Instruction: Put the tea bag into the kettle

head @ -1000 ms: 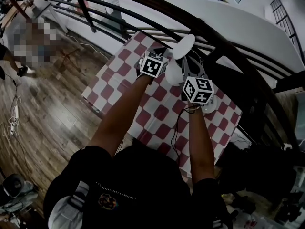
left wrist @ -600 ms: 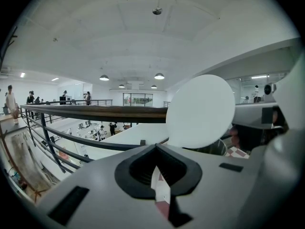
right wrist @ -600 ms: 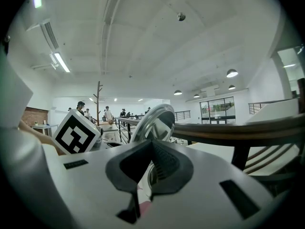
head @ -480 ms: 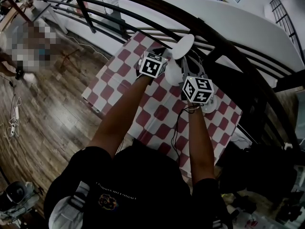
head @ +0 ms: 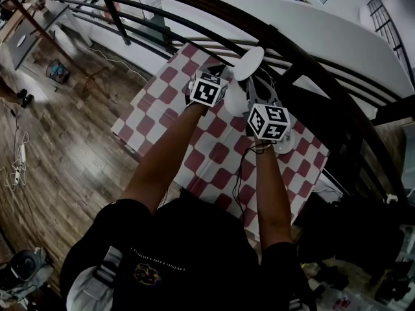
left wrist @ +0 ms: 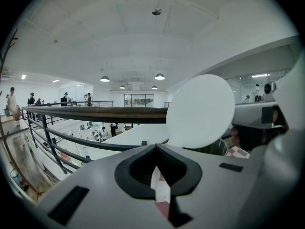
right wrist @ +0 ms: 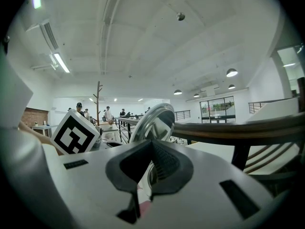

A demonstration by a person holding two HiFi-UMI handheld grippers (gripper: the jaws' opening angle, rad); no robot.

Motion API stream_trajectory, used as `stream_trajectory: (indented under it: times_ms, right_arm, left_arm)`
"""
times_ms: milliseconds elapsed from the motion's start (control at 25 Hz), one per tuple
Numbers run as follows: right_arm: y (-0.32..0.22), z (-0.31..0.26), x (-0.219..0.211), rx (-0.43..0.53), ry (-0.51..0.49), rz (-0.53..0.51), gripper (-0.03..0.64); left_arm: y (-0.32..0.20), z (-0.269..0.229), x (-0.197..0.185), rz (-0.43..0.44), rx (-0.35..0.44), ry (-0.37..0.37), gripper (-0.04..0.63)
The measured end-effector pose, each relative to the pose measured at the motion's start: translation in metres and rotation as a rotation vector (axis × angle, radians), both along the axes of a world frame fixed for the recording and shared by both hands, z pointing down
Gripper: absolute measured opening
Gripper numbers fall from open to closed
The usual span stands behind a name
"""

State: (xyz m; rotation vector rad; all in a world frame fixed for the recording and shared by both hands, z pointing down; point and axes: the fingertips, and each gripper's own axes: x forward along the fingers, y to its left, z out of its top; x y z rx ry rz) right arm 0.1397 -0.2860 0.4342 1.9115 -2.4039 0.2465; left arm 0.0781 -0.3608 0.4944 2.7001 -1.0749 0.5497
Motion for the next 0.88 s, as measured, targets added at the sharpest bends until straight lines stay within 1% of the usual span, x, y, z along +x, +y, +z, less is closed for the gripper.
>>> stream_trajectory:
  times_ms: [80, 120, 200, 240, 320, 400, 600, 720, 880]
  right_arm:
    - [-0.001, 0.0, -0.001, -0.004, 0.0, -0.002, 0.012]
    - [-0.001, 0.001, 0.0, -0.007, -0.001, -0.001, 0.014]
    - [0.0, 0.002, 0.001, -0.014, -0.004, 0.003, 0.014]
    - [0.002, 0.003, 0.001, -0.016, -0.003, 0.004, 0.014]
    - [0.004, 0.004, 0.001, -0.019, 0.0, 0.001, 0.014]
    - [0.005, 0.005, -0.001, -0.022, -0.003, -0.004, 0.014]
    - [0.013, 0.009, -0.003, -0.03, -0.009, -0.011, 0.014]
    - [0.02, 0.009, 0.002, -0.031, -0.01, -0.003, 0.013]
    - [0.031, 0.009, 0.019, -0.032, -0.012, 0.027, 0.014]
  left_arm:
    - [-0.001, -0.002, 0.0, -0.018, 0.006, 0.013, 0.003]
    - [-0.001, -0.002, -0.001, -0.03, -0.009, 0.035, 0.003]
    - [0.002, 0.0, -0.003, -0.051, -0.064, 0.091, 0.003]
    - [0.005, 0.001, -0.006, -0.062, -0.083, 0.103, 0.003]
    - [0.014, 0.003, -0.013, -0.083, -0.076, 0.09, 0.003]
    - [0.023, 0.004, -0.017, -0.085, -0.057, 0.071, 0.003]
    - [0.044, 0.008, -0.009, -0.026, -0.05, 0.02, 0.003]
    - [0.052, 0.007, -0.003, -0.014, -0.044, 0.017, 0.003]
    - [0.061, 0.006, 0.011, 0.008, -0.046, 0.021, 0.003]
